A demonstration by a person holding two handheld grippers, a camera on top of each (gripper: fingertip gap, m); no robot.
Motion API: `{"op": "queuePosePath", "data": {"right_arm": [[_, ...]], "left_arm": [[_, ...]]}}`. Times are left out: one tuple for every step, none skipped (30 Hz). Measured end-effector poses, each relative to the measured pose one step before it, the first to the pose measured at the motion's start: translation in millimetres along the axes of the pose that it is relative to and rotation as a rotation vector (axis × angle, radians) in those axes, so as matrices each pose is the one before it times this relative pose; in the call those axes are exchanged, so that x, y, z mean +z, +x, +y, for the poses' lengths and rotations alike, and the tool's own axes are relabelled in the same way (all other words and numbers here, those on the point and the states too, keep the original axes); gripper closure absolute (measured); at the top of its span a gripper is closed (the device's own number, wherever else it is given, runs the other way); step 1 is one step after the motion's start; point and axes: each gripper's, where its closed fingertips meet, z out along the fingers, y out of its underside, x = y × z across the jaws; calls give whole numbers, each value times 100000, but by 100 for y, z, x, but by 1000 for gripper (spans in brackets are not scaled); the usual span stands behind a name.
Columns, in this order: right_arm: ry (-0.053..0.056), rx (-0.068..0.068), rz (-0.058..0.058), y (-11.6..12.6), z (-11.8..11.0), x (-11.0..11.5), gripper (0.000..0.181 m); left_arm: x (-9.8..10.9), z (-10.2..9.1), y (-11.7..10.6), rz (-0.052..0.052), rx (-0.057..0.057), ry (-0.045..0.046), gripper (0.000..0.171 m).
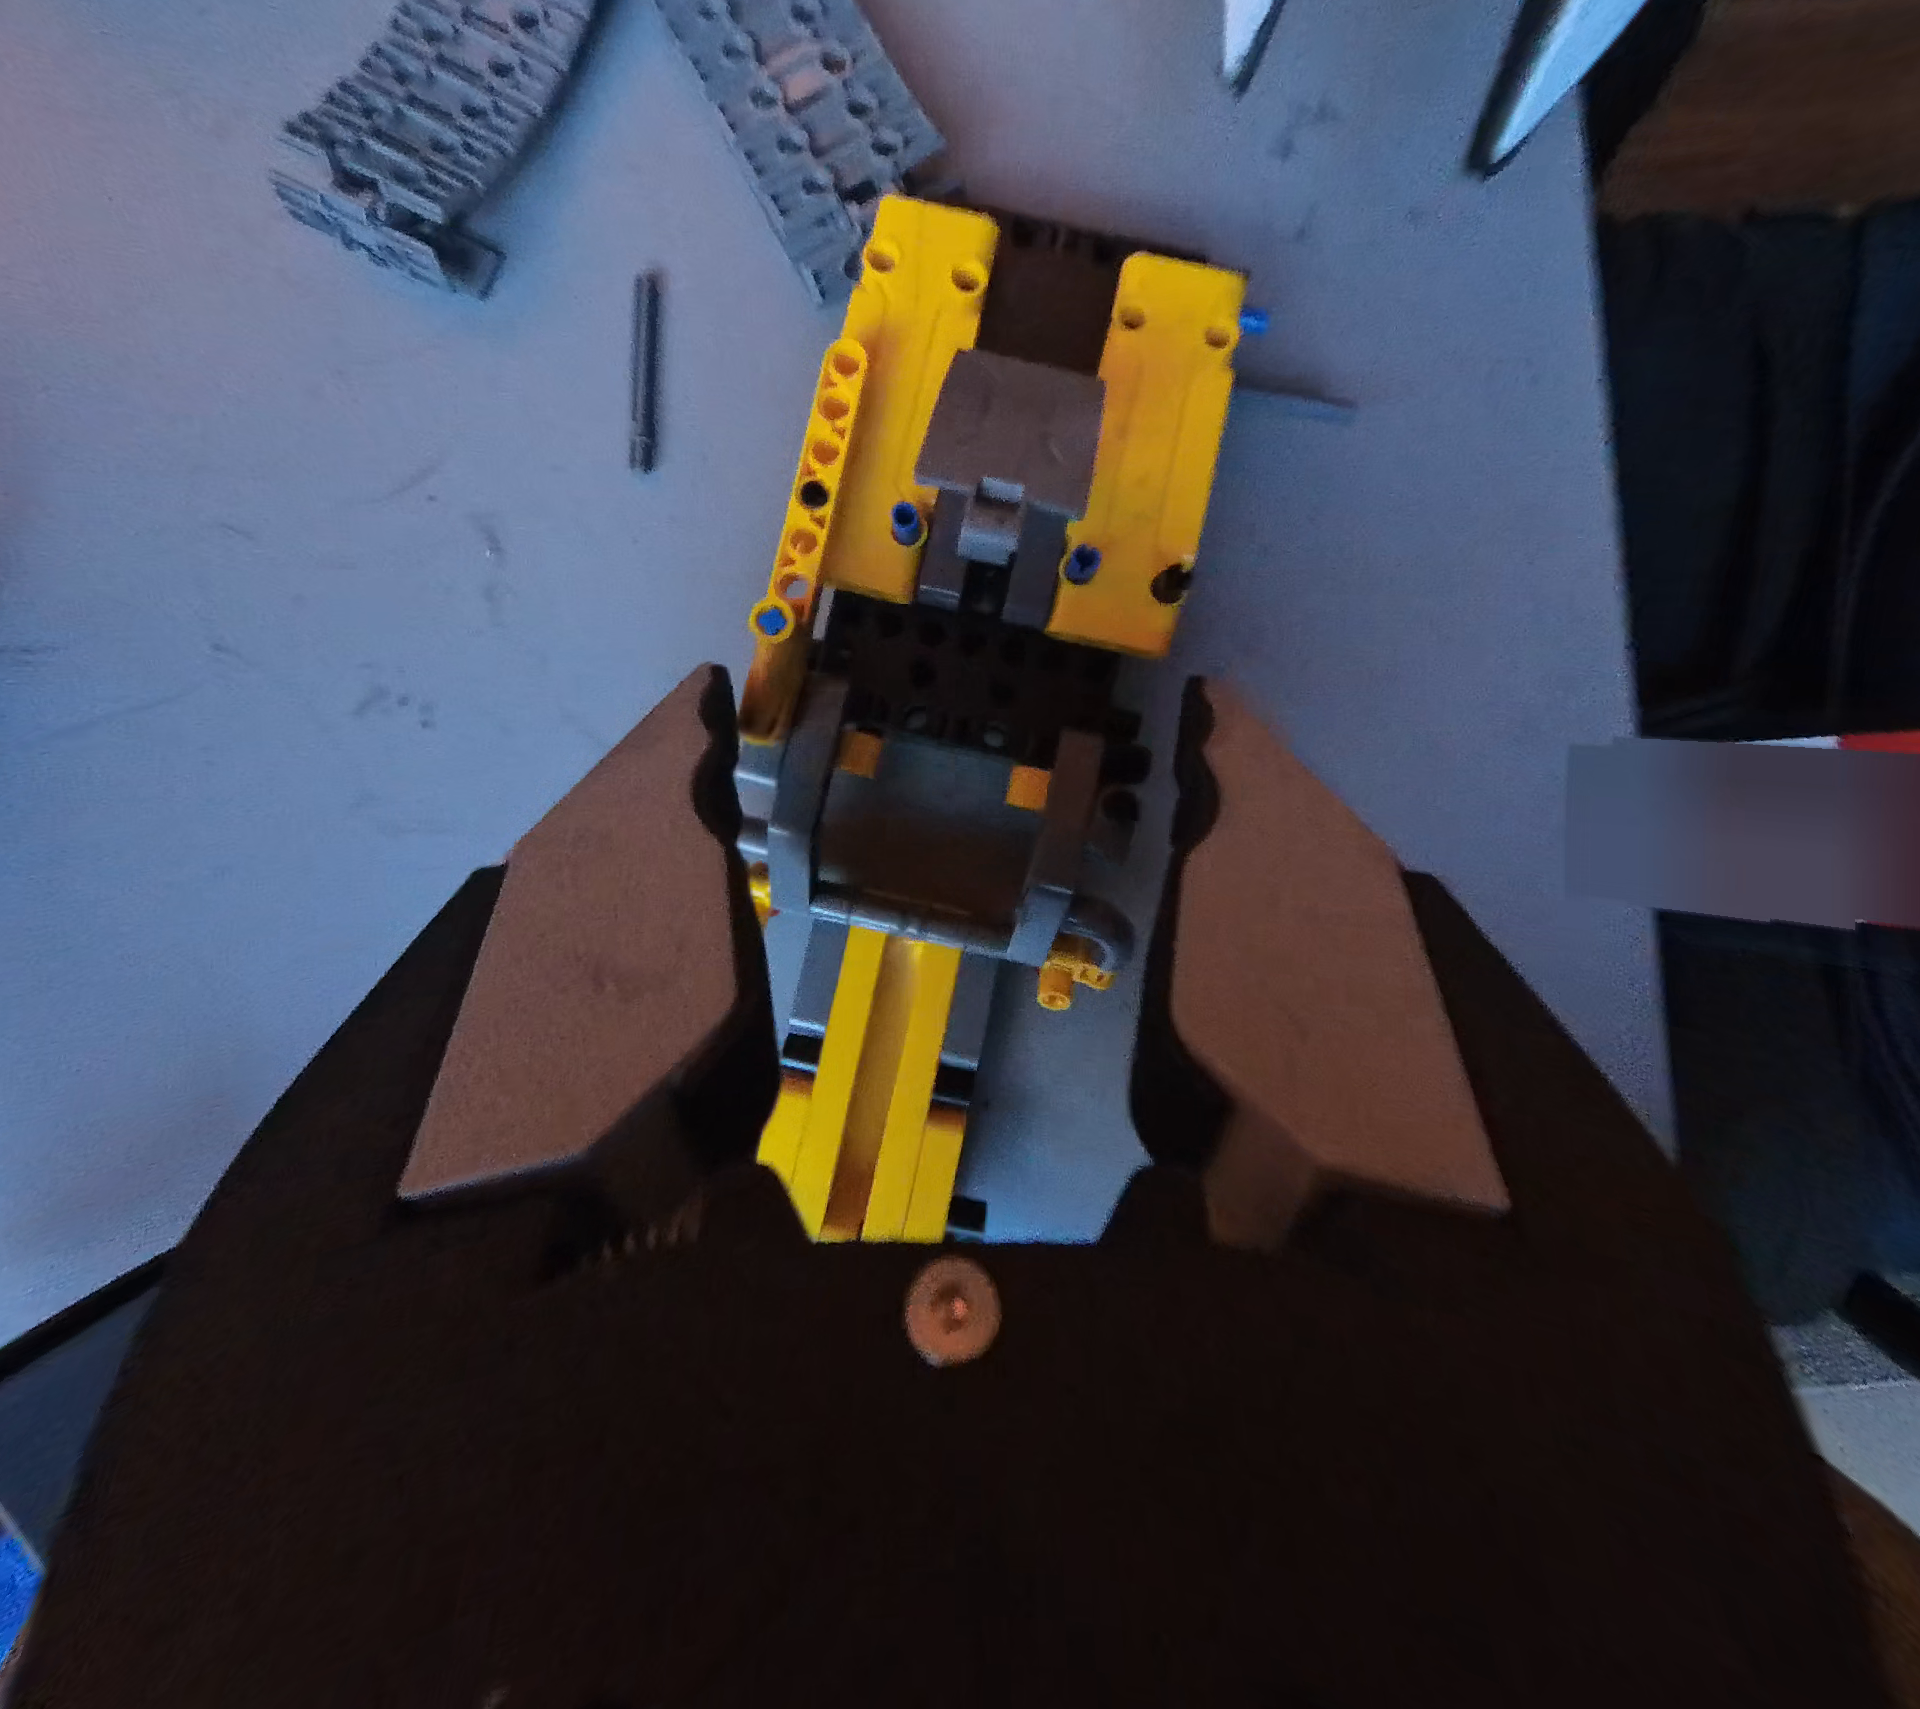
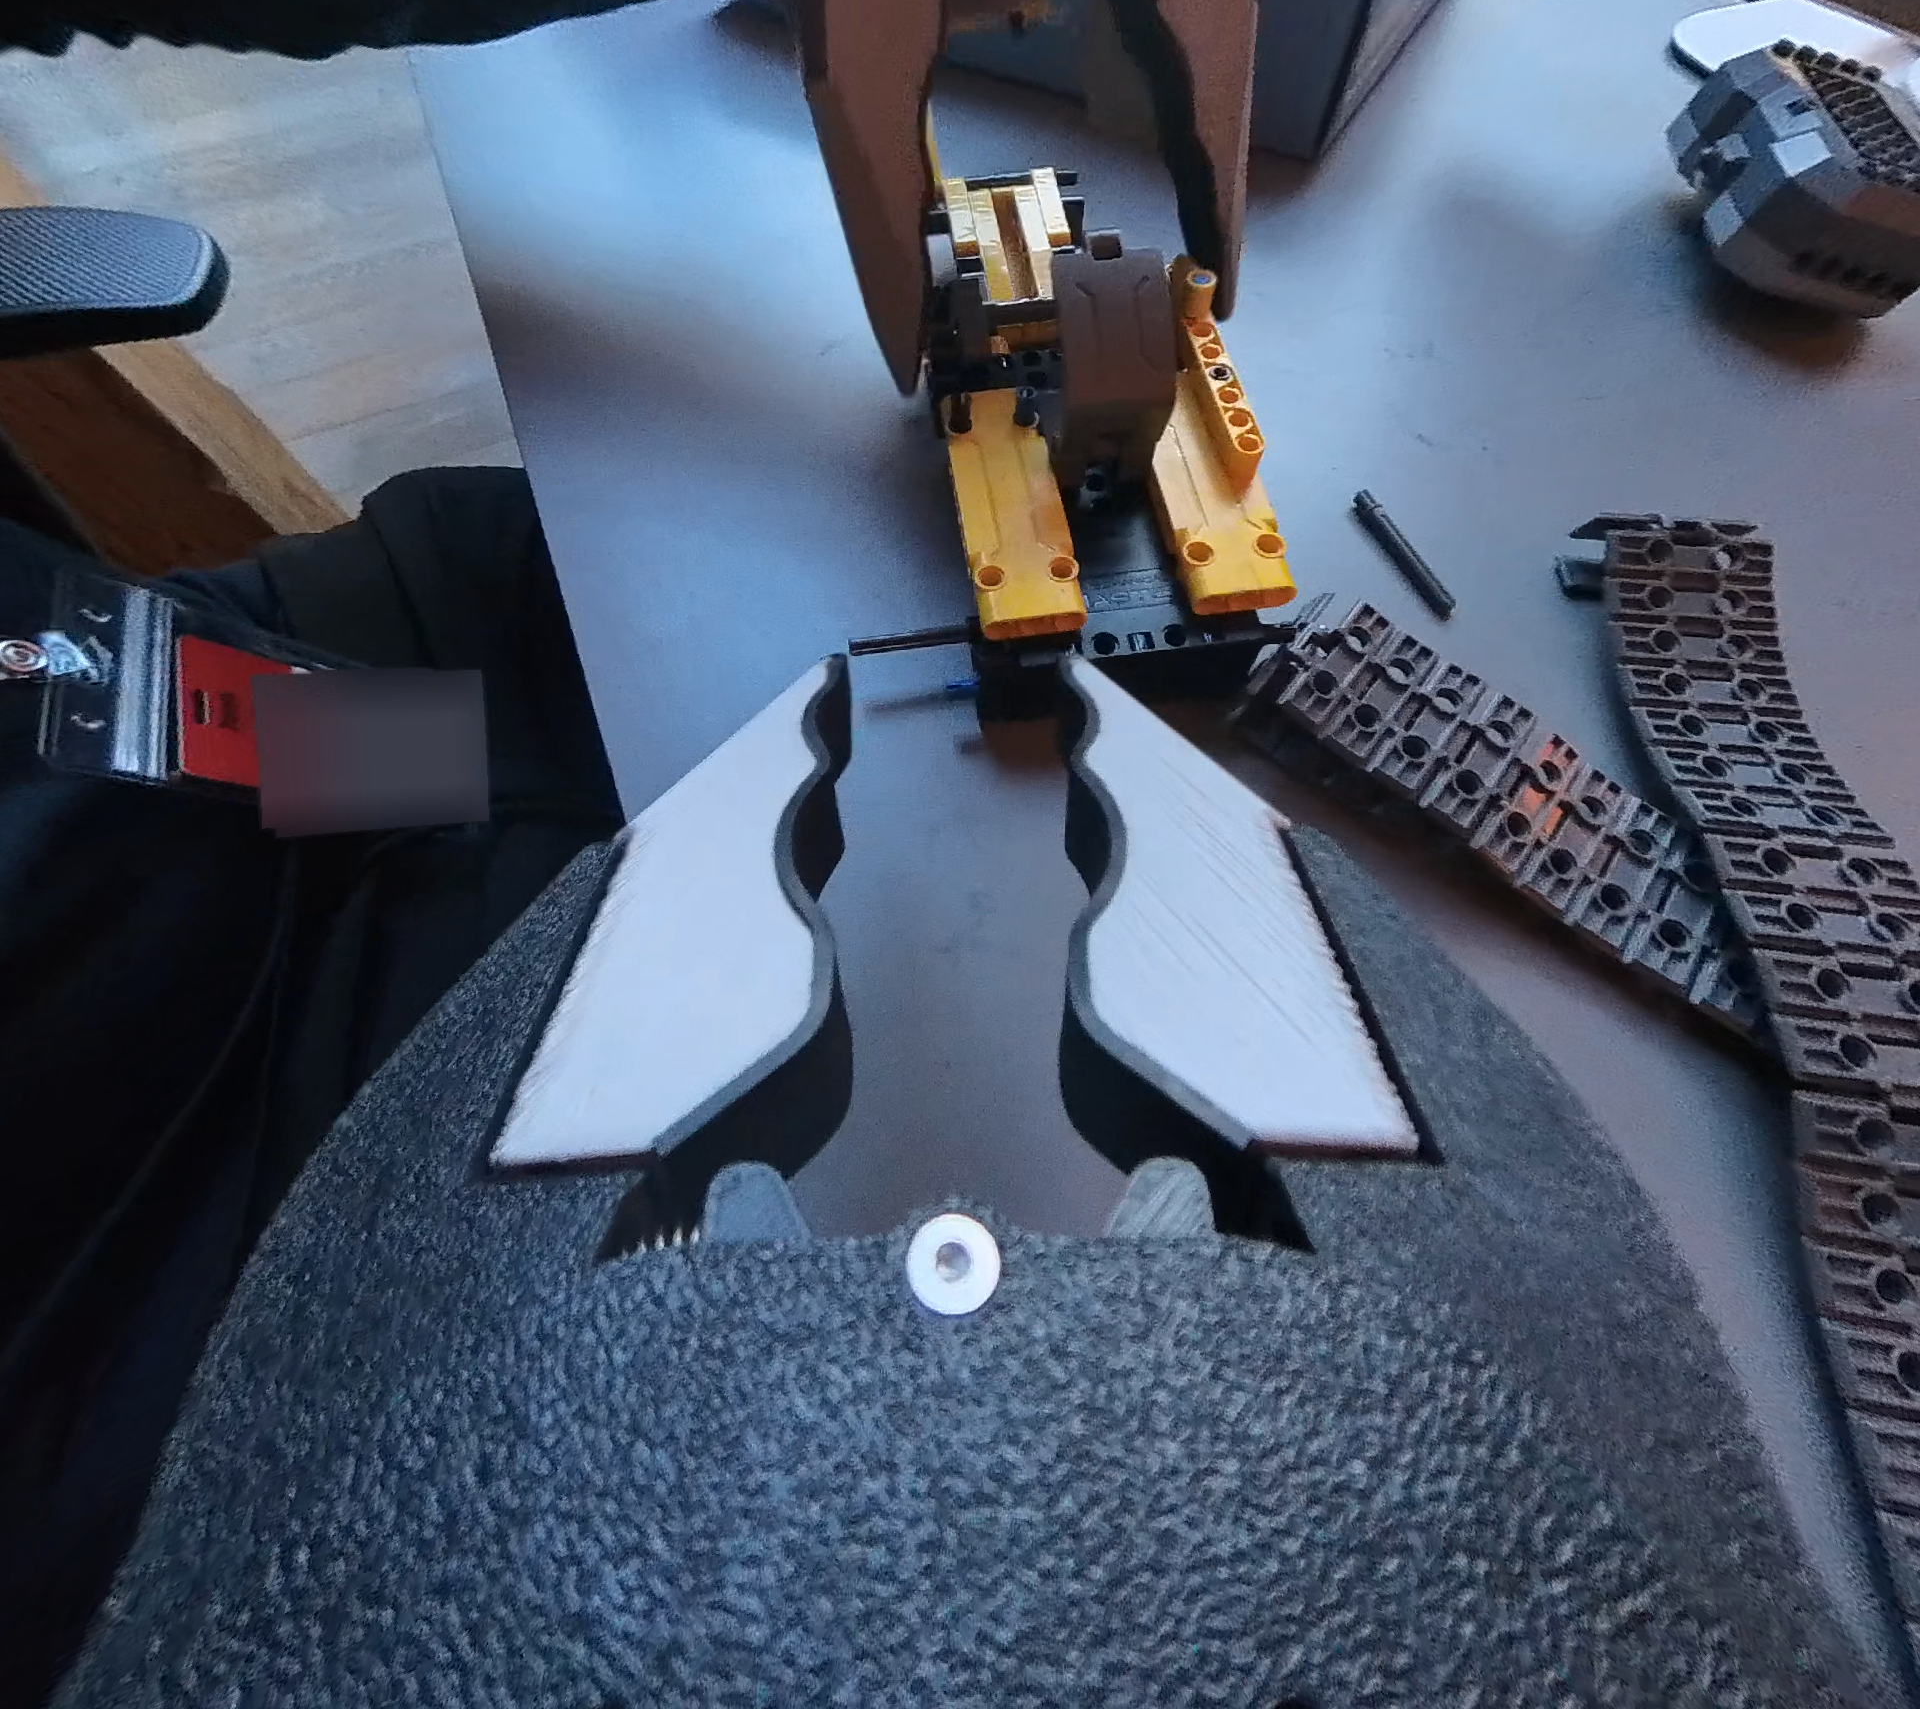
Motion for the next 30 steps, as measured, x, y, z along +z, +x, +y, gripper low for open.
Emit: {"op": "queuePosePath", "data": {"right_arm": [[185, 693, -1104, -52, -21, -13, 146], [363, 534, -1083, -58, -50, -38, 146], [490, 514, -607, -11, -59, -48, 146], [516, 396, -206, 24, -57, -55, 146], [515, 47, -9, -5, -64, -49, 146], [532, -319, 266, 8, -68, -61, 146], [504, -479, 441, -5, -53, -58, 146], [296, -390, 325, 2, -38, -24, 146], [-14, -193, 112, -11, 4, -1, 147], [-291, -20, -110, -14, 38, 33, 147], [-466, 43, -172, -17, 62, 43, 147], [-528, 31, 29, 12, 62, 57, 147], [-558, -16, 142, 11, 76, 59, 147], [-567, -166, 129, -1, 65, 63, 147], [-541, -272, 193, -4, 66, 56, 147], [-527, -228, 253, 1, 72, 61, 147], [-519, -201, 229, 6, 66, 48, 147], [-515, -179, 84, -6, 59, 57, 147], [-458, -95, -75, -14, 55, 53, 147], [-323, -45, -128, -15, 40, 31, 147], [-139, -52, -130, -25, 15, 21, 147], [41, -49, -83, -18, -1, -6, 147], [192, -116, -29, -16, -21, -18, 147], [347, -276, 12, -29, -50, -34, 147], [442, -425, 126, -33, -53, -45, 147], [455, -564, 226, -29, -54, -44, 147], [412, -719, 133, -71, -48, -47, 147], [233, -757, -71, -87, -25, -15, 147], [18, -584, -326, -105, -9, -3, 147], [-28, -257, -547, -98, 9, 11, 147]], "left_arm": [[507, 501, -224, -2075, -63, -2759, 90], [435, 134, 42, -587, -807, -241, 87], [235, -44, -99, -2015, -697, 1329, 87], [68, -33, -118, -2499, -377, 1321, 88], [-33, 36, 73, -1329, -1448, 635, 88], [-109, 108, 191, -1033, -2123, 158, 88], [-155, 209, 227, -1233, -1978, 120, 89], [-224, 294, 310, -1057, -1857, -40, 89], [-289, 375, 369, -897, -1787, -147, 89], [-316, 435, 347, -1350, -1936, -171, 89], [-333, 463, 315, -1817, -2709, -199, 89], [-354, 483, 286, -2089, -3488, -263, 89], [-386, 538, 312, -2312, -3511, 53, 89], [-401, 519, 393, -2070, -2885, 436, 89], [-391, 473, 498, -1502, -2159, 1327, 89], [-379, 419, 611, -696, -1685, 2032, 89], [-404, 418, 611, -56, -539, 1866, 89], [-364, 392, 502, 203, 88, 1625, 89], [-314, 319, 320, -52, -315, 1326, 86], [-238, 251, 130, -467, -618, 723, 86], [-179, 197, 21, -596, -577, 84, 86], [-139, 159, -1, -497, -130, -435, 88], [-113, 120, -20, -585, 169, -640, 88], [-98, 71, -17, -599, 236, -702, 88], [-93, 38, 1, -593, 624, -249, 88], [-97, -16, -1, -723, 1242, 445, 89], [-102, -19, -10, -700, 1435, 524, 89], [-92, -42, -25, -1013, 1202, 575, 88], [-108, 0, -69, -1249, 1272, 338, 87], [-112, 34, -51, -975, 1336, 55, 86]]}}
